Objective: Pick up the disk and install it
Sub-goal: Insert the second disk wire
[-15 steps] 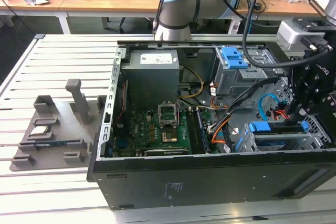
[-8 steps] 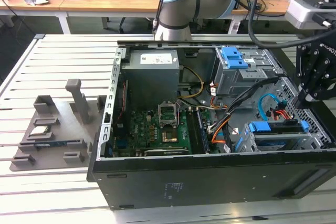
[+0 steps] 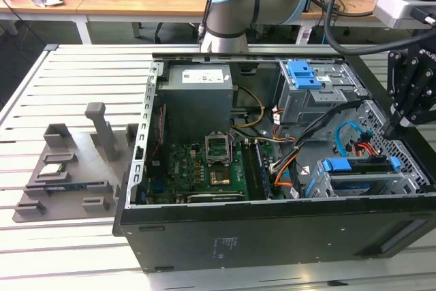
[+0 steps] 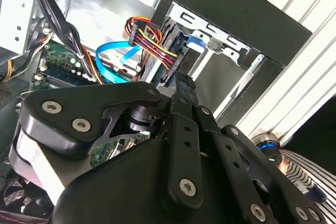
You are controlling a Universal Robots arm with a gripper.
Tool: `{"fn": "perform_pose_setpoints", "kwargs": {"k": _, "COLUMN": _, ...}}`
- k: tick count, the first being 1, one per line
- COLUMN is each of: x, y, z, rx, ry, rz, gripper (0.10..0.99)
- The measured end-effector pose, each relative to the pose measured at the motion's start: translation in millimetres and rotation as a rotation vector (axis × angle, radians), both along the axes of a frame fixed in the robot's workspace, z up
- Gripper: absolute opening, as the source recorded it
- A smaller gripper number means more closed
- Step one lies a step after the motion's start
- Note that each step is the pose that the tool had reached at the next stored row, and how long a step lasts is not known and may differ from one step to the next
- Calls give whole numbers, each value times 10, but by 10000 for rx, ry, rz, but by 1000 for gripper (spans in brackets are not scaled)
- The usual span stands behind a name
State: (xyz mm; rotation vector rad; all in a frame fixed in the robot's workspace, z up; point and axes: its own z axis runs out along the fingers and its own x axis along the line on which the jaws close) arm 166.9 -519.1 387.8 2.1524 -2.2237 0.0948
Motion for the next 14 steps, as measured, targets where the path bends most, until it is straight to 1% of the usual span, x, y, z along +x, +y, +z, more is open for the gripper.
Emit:
{"fn": "perform_pose_setpoints", "kwargs": {"k": 2, "x": 0, "y": 0, "z": 2, "rx": 0, "ry": 0, "rz": -1, "gripper": 106}}
{"fn": "perform_pose_setpoints", "kwargs": {"k": 3, "x": 0, "y": 0, "z": 2, "rx": 0, "ry": 0, "rz": -1, "gripper": 173}}
{"fn": "perform_pose_setpoints", "kwargs": {"k": 4, "x": 0, "y": 0, "z": 2, "rx": 0, "ry": 0, "rz": 0, "gripper": 173}}
{"fn": "perform_pose_setpoints", "kwargs": {"k": 5, "x": 0, "y": 0, "z": 3, "rx": 0, "ry": 0, "rz": 0, "gripper": 235}}
{"fn": "perform_pose_setpoints", "kwargs": {"k": 6, "x": 0, "y": 0, "z": 3, "rx": 0, "ry": 0, "rz": 0, "gripper": 235}}
{"fn": "perform_pose_setpoints", "kwargs": {"k": 7, "x": 0, "y": 0, "z": 3, "rx": 0, "ry": 0, "rz": 0, "gripper": 302}}
{"fn": "perform_pose_setpoints", "kwargs": {"k": 9, "x": -21, "y": 35, "z": 3, "rx": -1, "ry": 1, "rz": 0, "gripper": 302}}
{"fn": "perform_pose_setpoints", "kwargs": {"k": 10, "x": -87, "y": 59, "z": -4, "rx": -1, "ry": 0, "rz": 1, "gripper": 302}}
{"fn": "perform_pose_setpoints", "kwargs": {"k": 11, "x": -149, "y": 60, "z": -19, "rx": -1, "ry": 0, "rz": 8, "gripper": 302}}
{"fn": "perform_pose_setpoints", "kwargs": {"k": 12, "x": -170, "y": 59, "z": -30, "rx": 1, "ry": 0, "rz": 17, "gripper": 302}}
{"fn": "perform_pose_setpoints", "kwargs": {"k": 13, "x": -210, "y": 59, "z": -77, "rx": 0, "ry": 0, "rz": 159, "gripper": 302}}
{"fn": "perform_pose_setpoints", "kwargs": {"k": 14, "x": -232, "y": 59, "z": -112, "rx": -1, "ry": 1, "rz": 322, "gripper": 302}}
